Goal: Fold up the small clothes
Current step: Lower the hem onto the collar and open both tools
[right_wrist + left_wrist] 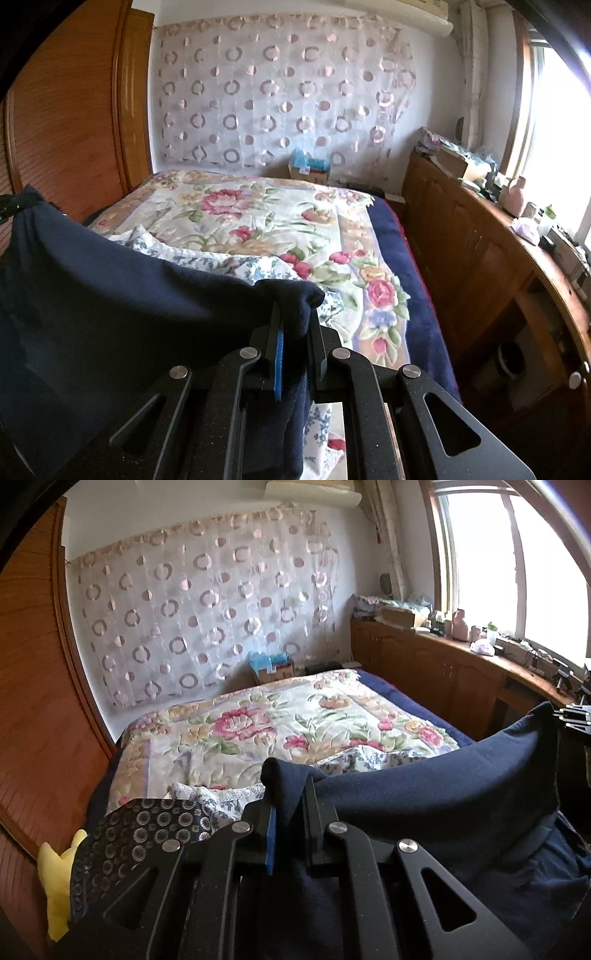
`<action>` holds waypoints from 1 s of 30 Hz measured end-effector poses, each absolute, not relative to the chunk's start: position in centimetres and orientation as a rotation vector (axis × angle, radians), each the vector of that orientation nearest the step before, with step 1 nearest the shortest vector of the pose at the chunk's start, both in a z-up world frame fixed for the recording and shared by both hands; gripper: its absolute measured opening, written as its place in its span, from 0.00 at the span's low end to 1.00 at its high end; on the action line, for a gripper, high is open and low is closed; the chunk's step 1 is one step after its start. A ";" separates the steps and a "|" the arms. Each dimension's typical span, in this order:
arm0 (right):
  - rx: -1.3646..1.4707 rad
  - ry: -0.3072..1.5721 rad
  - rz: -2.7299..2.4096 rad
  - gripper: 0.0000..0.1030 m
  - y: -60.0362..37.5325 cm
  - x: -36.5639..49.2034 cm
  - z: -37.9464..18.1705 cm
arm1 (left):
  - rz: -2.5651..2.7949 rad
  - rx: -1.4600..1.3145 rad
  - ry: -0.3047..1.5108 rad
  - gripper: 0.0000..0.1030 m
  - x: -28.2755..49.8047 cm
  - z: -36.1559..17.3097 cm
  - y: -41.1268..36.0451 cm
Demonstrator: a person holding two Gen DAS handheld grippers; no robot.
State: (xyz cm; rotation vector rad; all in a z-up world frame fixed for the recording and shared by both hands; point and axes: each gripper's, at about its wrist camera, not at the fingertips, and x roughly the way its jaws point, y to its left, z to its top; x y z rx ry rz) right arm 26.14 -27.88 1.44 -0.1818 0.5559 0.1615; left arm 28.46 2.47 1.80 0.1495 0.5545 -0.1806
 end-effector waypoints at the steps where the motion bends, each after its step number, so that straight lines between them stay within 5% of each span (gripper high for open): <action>1: -0.184 0.563 0.162 0.09 -27.6 26.7 1.6 | -0.180 0.153 0.563 0.11 28.9 1.5 2.5; 10: -0.160 0.574 0.169 0.10 -30.4 28.7 0.2 | -0.182 0.129 0.647 0.16 31.2 -1.4 3.6; 12: -0.157 0.570 0.184 0.16 -30.6 27.6 -0.5 | -0.181 0.102 0.663 0.24 31.2 -1.5 4.1; 16: -0.139 0.576 0.183 0.45 -31.1 25.6 -1.0 | -0.183 0.092 0.624 0.45 29.0 -1.4 4.8; 21: -0.106 0.619 0.146 0.51 -32.6 22.9 -2.1 | -0.221 0.025 0.638 0.74 26.6 -2.2 5.4; 30: -0.030 0.740 0.178 0.51 -34.9 18.2 -4.0 | -0.221 0.078 0.650 0.74 22.1 -3.8 3.9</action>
